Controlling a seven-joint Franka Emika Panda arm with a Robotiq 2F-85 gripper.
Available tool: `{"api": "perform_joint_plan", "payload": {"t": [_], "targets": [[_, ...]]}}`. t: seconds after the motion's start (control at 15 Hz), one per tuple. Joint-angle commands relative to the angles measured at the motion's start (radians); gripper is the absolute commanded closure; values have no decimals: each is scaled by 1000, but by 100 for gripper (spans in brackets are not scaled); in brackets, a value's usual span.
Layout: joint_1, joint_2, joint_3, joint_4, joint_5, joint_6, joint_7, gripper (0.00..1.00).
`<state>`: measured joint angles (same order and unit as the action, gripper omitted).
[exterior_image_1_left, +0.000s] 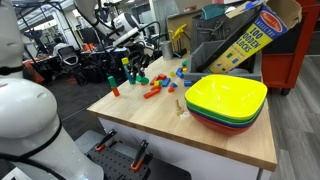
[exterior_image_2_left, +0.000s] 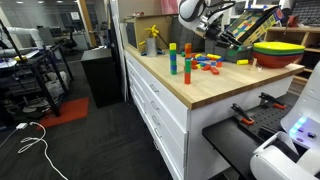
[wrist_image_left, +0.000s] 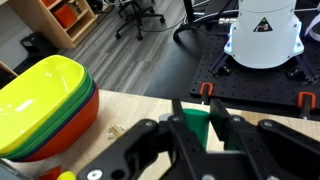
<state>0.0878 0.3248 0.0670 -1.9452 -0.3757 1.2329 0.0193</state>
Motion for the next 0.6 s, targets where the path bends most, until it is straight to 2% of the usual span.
{"api": "perform_joint_plan", "payload": {"t": [0.0,0.53], "targets": [[-11,33,-6,20,-10,-49,-44,92],[-75,91,-25,17,61,-78,-150,92]]}}
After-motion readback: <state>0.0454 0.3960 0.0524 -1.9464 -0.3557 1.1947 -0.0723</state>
